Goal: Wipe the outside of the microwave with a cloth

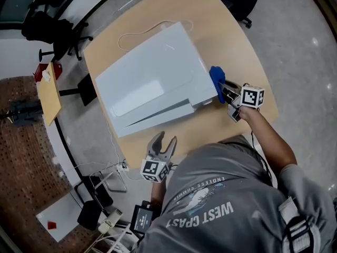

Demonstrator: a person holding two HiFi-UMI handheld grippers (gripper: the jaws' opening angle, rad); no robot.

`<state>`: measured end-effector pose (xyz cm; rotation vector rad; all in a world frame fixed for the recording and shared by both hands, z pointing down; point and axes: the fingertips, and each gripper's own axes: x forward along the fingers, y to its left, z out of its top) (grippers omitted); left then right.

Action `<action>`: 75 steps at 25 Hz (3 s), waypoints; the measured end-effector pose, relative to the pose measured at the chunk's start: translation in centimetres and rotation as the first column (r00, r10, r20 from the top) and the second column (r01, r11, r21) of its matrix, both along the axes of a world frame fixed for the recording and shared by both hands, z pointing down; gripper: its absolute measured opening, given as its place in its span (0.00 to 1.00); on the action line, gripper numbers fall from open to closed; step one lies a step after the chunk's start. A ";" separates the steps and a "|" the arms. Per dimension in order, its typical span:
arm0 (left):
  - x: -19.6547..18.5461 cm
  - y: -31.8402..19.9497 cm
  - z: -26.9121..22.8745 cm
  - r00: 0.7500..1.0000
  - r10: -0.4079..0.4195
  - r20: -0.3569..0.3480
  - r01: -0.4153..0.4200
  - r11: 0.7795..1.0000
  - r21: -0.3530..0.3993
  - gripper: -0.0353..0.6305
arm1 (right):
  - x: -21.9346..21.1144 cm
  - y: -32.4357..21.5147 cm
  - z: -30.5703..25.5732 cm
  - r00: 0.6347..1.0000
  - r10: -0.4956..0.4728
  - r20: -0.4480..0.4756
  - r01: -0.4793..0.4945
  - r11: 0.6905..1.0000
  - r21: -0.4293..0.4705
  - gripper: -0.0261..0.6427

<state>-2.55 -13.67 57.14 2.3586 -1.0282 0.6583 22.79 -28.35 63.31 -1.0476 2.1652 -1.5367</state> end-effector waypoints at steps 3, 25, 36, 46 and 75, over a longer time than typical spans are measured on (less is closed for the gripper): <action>0.7 0.0 0.2 1.000 -0.007 0.004 0.007 1.000 -0.001 0.41 | 0.1 -5.3 1.0 0.998 -0.010 -0.062 0.013 0.999 0.047 0.16; 2.5 0.3 2.4 1.000 0.015 0.008 -0.014 1.000 -0.028 0.41 | -0.5 4.5 7.2 0.978 -0.205 -0.022 0.201 0.972 -0.125 0.16; 1.3 1.7 2.5 0.999 -0.038 0.018 0.039 0.999 -0.037 0.41 | -1.3 -18.5 4.4 0.996 -0.059 -0.074 0.060 0.998 0.011 0.16; 0.7 2.6 4.7 0.996 -0.090 -0.005 0.089 0.993 -0.075 0.41 | -1.0 -8.0 4.9 0.985 -0.140 -0.096 0.137 0.990 -0.038 0.16; -5.8 -13.4 -22.8 0.923 0.257 -0.286 -0.093 0.872 0.481 0.38 | -21.2 -2.0 -31.4 0.843 -0.260 -0.471 0.529 0.558 0.639 0.16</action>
